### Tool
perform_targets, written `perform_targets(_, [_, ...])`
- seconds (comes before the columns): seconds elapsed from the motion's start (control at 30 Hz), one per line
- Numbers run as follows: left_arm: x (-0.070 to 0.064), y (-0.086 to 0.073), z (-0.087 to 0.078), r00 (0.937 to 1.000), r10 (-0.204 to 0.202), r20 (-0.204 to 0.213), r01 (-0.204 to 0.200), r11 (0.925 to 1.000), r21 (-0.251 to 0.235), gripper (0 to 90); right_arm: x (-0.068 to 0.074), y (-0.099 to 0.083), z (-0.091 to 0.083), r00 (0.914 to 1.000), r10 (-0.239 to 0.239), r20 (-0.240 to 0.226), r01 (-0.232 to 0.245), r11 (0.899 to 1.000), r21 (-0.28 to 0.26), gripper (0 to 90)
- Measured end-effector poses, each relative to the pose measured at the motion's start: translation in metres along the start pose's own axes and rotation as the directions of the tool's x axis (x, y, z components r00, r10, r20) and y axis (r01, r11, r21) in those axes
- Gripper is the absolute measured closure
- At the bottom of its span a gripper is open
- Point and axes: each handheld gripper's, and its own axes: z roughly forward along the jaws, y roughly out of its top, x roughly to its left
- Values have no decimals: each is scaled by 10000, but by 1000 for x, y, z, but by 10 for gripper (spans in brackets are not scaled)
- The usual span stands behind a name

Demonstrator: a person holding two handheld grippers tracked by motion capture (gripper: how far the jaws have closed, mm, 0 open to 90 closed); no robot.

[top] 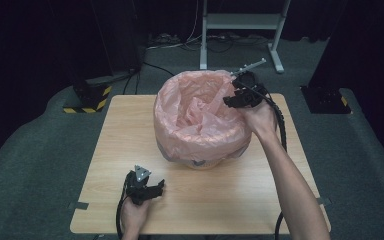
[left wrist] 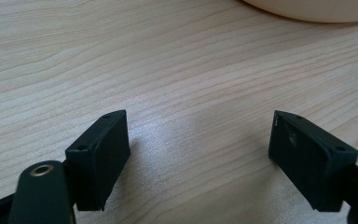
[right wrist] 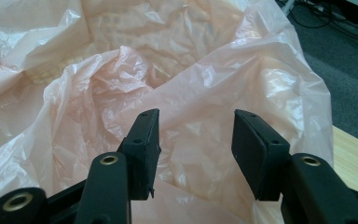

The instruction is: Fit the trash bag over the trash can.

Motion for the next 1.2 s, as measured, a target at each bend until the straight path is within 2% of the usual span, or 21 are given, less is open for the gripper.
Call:
perform_targets(0.23, [0, 0, 0, 10000, 1, 0, -1, 10000, 6, 204, -6, -8, -3, 9995, 221, -205, -227, 9994, -262, 521])
perform_targets(0.73, [0, 0, 0, 10000, -26, 8, 26, 10000, 0, 204, -8, -13, -16, 9997, 160, -171, -173, 9965, -816, 516])
perform_targets(1.2, [0, 0, 0, 10000, -17, 7, 17, 10000, 2, 204, -12, -18, -27, 9996, 227, -163, -243, 9944, -1032, 514])
